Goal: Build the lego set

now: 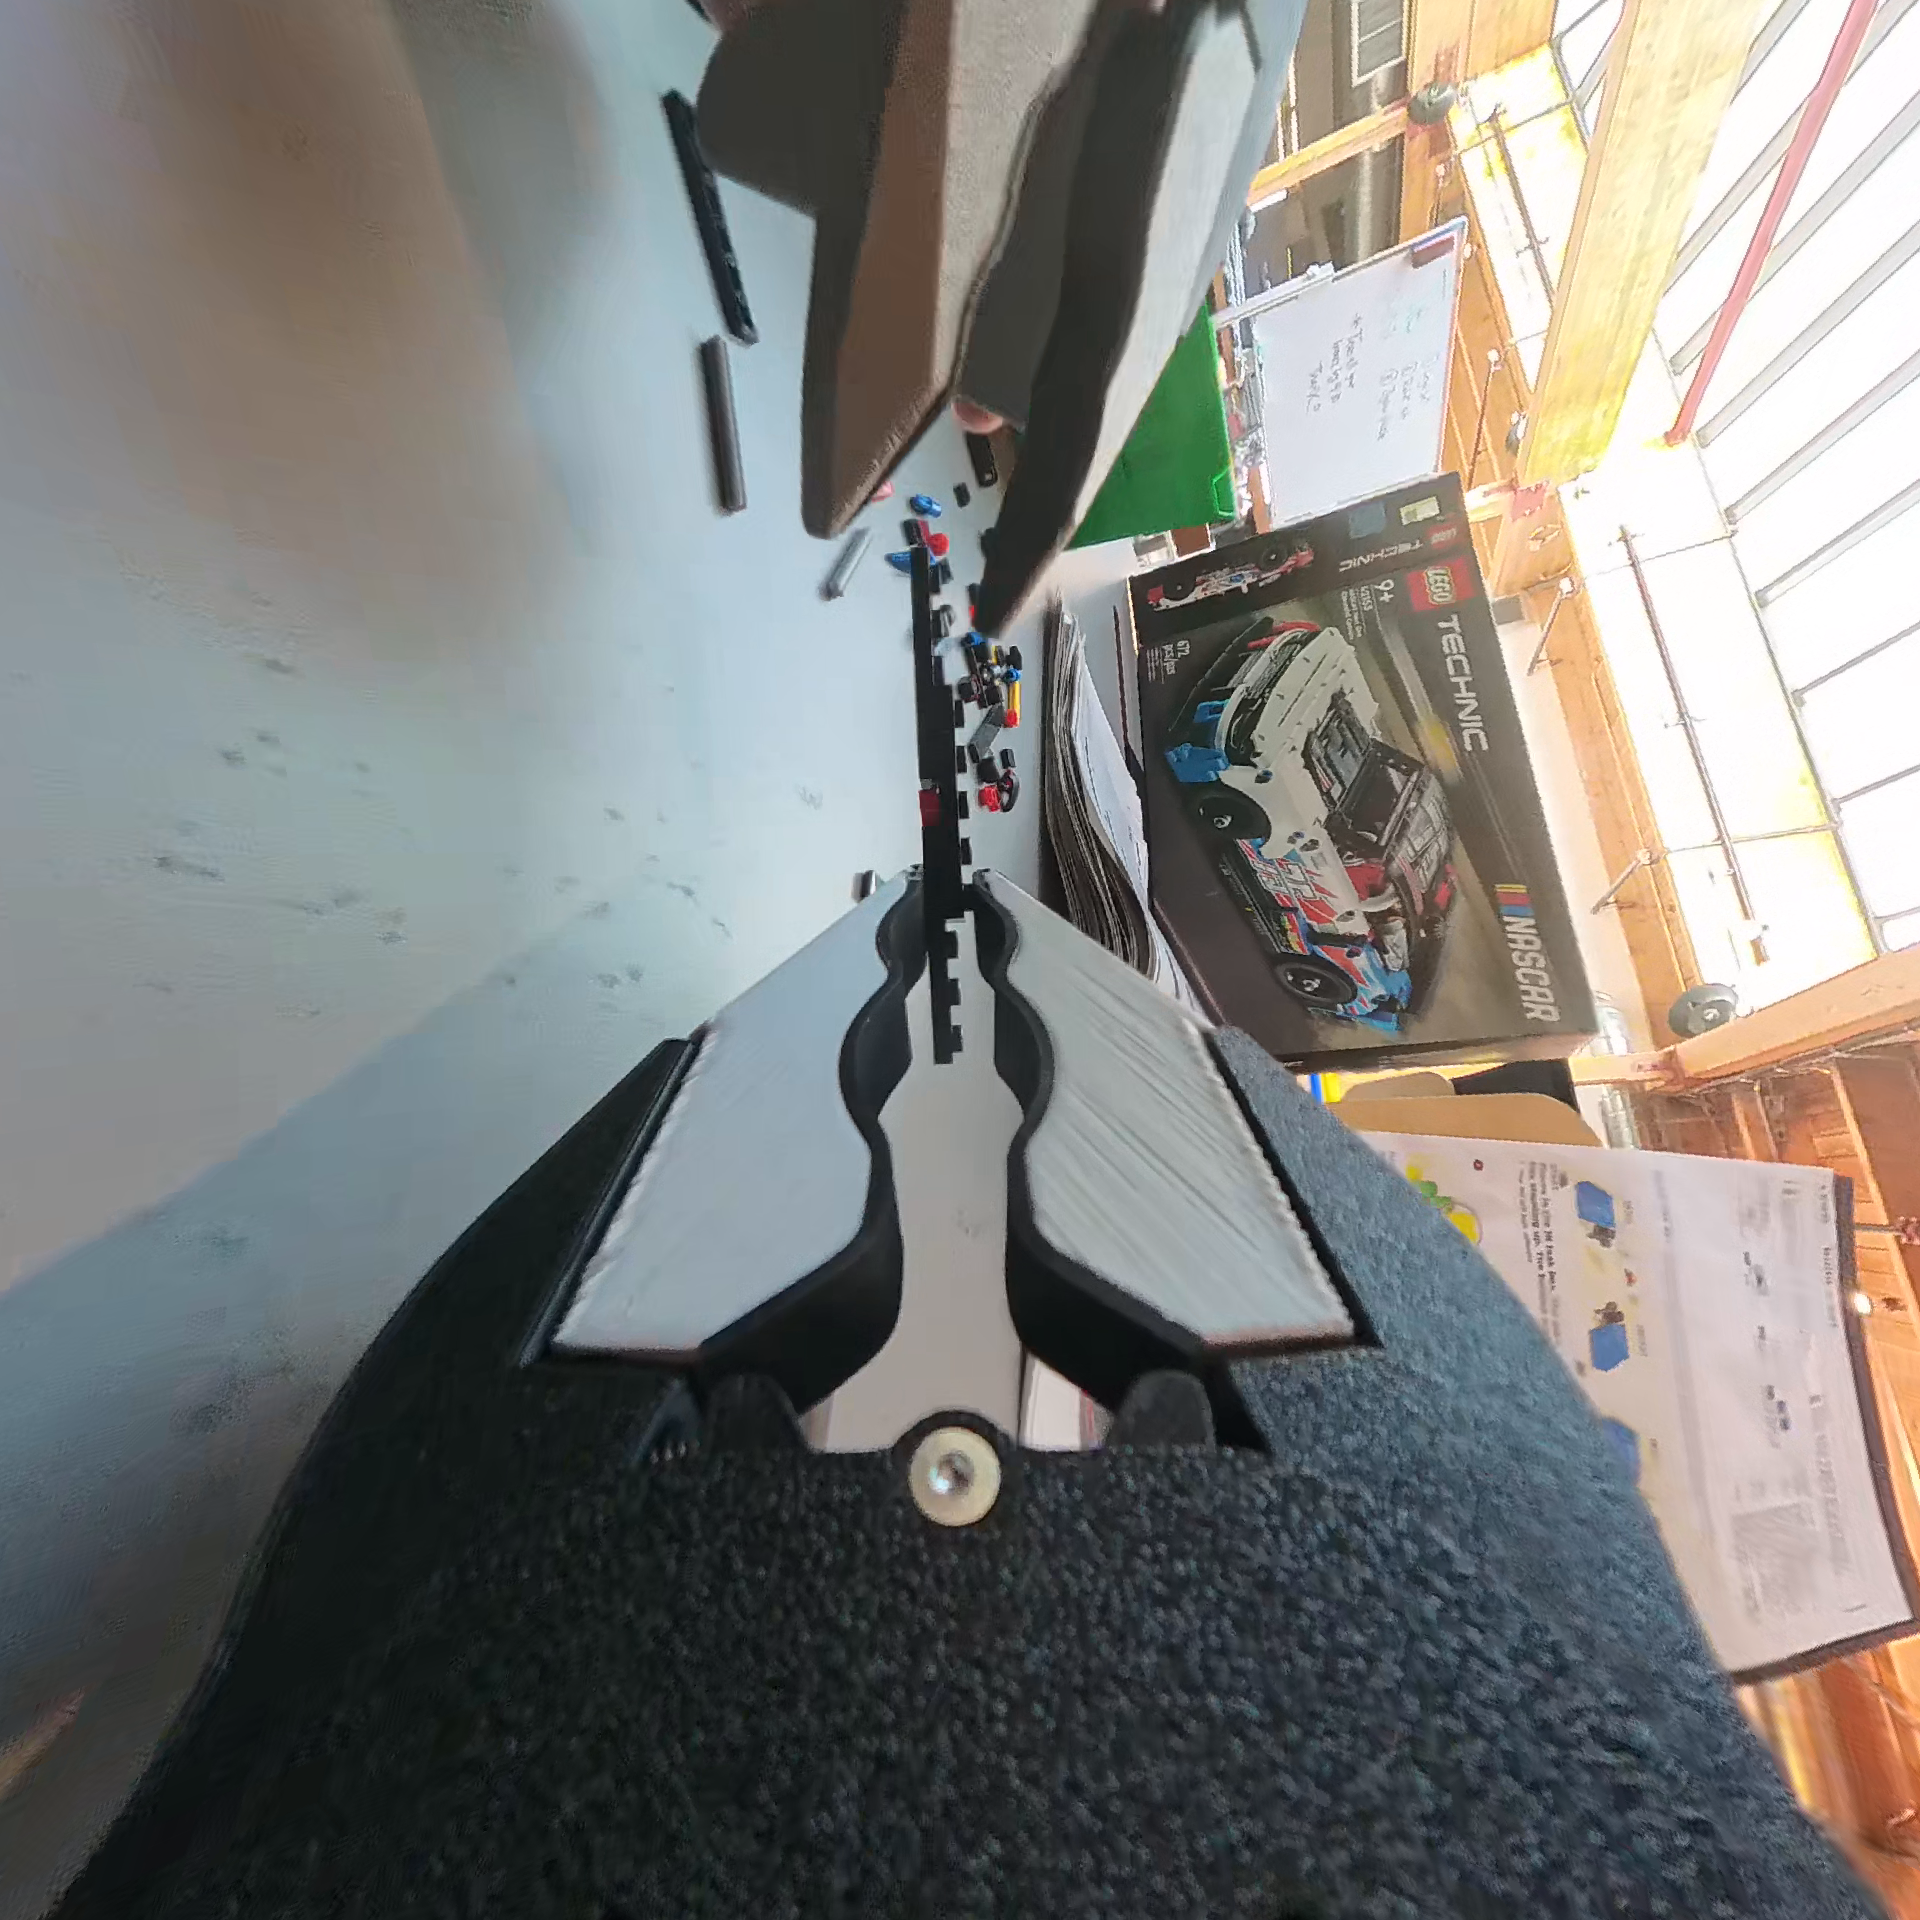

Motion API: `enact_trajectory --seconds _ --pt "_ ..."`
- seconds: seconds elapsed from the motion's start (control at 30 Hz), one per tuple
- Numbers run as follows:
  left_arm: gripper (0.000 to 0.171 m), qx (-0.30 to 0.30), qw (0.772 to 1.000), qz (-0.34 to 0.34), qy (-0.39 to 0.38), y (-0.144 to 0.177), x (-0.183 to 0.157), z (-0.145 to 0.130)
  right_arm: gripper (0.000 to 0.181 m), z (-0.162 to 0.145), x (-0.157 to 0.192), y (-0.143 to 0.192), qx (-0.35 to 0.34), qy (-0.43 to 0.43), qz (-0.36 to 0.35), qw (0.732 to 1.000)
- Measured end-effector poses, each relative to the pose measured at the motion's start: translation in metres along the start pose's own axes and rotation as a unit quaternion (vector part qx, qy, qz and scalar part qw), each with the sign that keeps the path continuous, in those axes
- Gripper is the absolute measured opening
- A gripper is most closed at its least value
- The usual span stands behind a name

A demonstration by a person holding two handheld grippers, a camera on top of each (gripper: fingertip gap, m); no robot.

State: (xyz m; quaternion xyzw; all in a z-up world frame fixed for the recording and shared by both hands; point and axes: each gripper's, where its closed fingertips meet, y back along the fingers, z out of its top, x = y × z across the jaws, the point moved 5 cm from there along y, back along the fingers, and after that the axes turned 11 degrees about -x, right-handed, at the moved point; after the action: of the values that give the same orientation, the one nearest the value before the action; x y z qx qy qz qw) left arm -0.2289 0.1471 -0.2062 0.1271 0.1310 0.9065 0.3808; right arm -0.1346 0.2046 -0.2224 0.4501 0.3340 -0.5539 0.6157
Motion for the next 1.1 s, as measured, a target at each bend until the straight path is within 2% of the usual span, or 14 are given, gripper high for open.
enact_trajectory --seconds 0.07,0.13,0.2,0.3,0.4,0.5,0.57,0.6,0.67,0.73,0.77,0.87,1.0,1.1 --pt "0.044 0.007 0.999 -0.011 0.047 -0.006 -0.004 0.000 0.007 0.004 0.004 -0.001 -0.001 0.017 0.007 1.000" --pt "0.034 0.013 0.997 -0.004 0.070 -0.012 -0.004 -0.002 0.007 0.009 0.008 -0.002 -0.005 0.034 0.012 0.999" --pt "0.007 0.044 0.995 -0.007 0.092 -0.019 -0.008 -0.008 0.007 0.011 0.010 -0.002 -0.006 0.042 0.017 0.999" --pt "0.005 0.059 0.993 0.005 0.102 -0.023 -0.013 -0.012 0.009 0.010 0.012 -0.002 -0.005 0.034 0.028 0.999" --pt "0.005 0.096 0.990 0.056 0.087 -0.024 -0.007 -0.020 0.028 0.007 0.019 -0.001 -0.018 -0.003 0.052 0.998" --pt "0.006 0.168 0.981 0.093 0.027 -0.022 -0.007 -0.031 0.028 0.006 0.017 0.005 -0.055 -0.088 0.062 0.993" --pt "0.006 0.176 0.980 0.089 0.019 -0.025 -0.015 -0.031 0.026 0.005 0.007 0.009 -0.071 -0.148 0.054 0.985" --pt "0.007 0.176 0.980 0.085 0.027 -0.026 -0.018 -0.031 0.024 0.005 0.003 0.010 -0.078 -0.174 0.052 0.980" --pt "0.020 0.178 0.979 0.087 0.041 -0.026 -0.020 -0.029 0.022 0.003 0.004 0.011 -0.075 -0.215 0.068 0.971" --pt "0.032 0.181 0.978 0.088 0.046 -0.025 -0.020 -0.028 0.004 -0.001 0.012 0.009 -0.052 -0.245 0.104 0.963" --pt "0.035 0.181 0.978 0.091 0.046 -0.023 -0.020 -0.027 0.003 0.000 0.012 0.008 -0.046 -0.252 0.110 0.960" --pt "0.044 0.159 0.980 0.113 0.040 -0.014 -0.014 -0.021 0.000 0.005 0.006 0.007 -0.056 -0.289 0.090 0.952" --pt "0.072 0.079 0.978 0.173 0.083 -0.002 -0.003 -0.013 0.000 0.000 -0.008 0.005 -0.050 -0.366 0.053 0.928" --pt "0.076 0.009 0.972 0.213 0.102 0.004 0.001 -0.011 0.001 -0.008 -0.016 0.006 -0.041 -0.401 0.026 0.915"
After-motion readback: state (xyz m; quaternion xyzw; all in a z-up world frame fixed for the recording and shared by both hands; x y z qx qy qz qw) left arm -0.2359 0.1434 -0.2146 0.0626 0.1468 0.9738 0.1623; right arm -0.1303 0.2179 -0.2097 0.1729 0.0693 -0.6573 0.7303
